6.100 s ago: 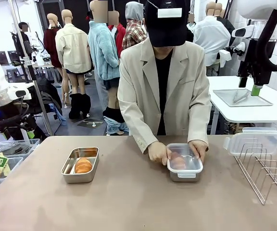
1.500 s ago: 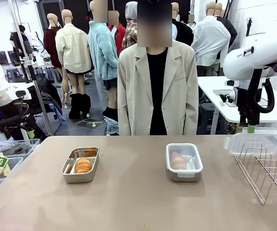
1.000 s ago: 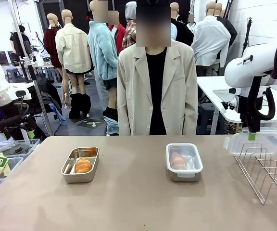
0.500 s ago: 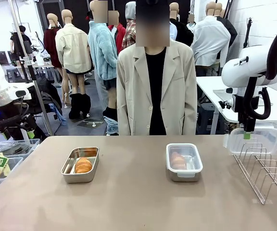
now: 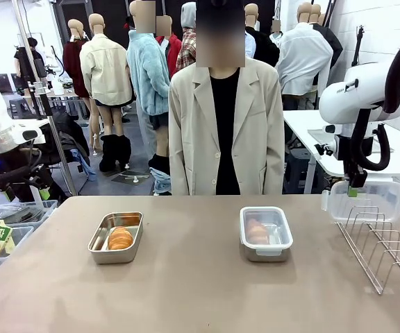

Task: Place the bread in airtight containers.
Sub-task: Pick up one Airtight Container lid and hand it to the human, then release when the human grabs the Airtight Container lid.

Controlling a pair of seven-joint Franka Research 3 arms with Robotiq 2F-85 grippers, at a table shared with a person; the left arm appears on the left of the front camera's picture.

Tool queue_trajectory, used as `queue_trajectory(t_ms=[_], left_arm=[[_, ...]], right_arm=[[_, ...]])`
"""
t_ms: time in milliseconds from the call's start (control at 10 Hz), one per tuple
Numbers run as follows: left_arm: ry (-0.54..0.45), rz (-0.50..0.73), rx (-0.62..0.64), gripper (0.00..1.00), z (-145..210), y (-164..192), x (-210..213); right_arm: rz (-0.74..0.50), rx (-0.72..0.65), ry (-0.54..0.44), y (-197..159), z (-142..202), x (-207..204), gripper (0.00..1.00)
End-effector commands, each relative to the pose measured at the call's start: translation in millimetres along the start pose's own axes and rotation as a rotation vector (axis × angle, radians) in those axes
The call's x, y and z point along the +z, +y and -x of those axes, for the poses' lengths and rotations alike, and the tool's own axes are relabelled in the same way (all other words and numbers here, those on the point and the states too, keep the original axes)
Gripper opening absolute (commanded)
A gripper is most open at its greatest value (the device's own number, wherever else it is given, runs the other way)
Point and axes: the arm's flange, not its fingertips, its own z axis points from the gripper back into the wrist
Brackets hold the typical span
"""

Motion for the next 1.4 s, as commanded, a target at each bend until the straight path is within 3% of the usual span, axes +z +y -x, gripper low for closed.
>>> queue_trajectory(t_ms=[0,400,600,700,1000,1200,1300], left_arm=[[-0.003,-0.007,0.008,1.0,-0.2,0.3,1.7],[-0.003,-0.007,0.008,1.0,-0.2,0.3,1.7],[-0.003,-0.007,0.008,1.0,-0.2,0.3,1.7],[-0.003,-0.007,0.008,1.0,-0.2,0.3,1.7],[-0.003,-0.007,0.008,1.0,-0.2,0.3,1.7],[-0.003,-0.007,0.008,1.0,-0.2,0.3,1.7],[-0.003,-0.007,0.008,1.0,-0.2,0.3,1.7]], right_arm=[[0.002,0.021,0.016,6.7,0.4,8.1,0.0],[0.052,0.115,0.019,23.0,-4.5,30.4,0.0],[0.138,0.15,0.036,37.9,-6.4,54.1,0.0],[0.265,0.212,0.019,55.5,-9.5,80.6,0.0],[0.63,0.36,-0.071,94.0,-60.7,148.4,0.0],[0.689,0.507,-0.085,91.5,-100.9,177.6,0.0],[0.724,0.494,-0.112,86.0,-123.3,183.9,0.0]])
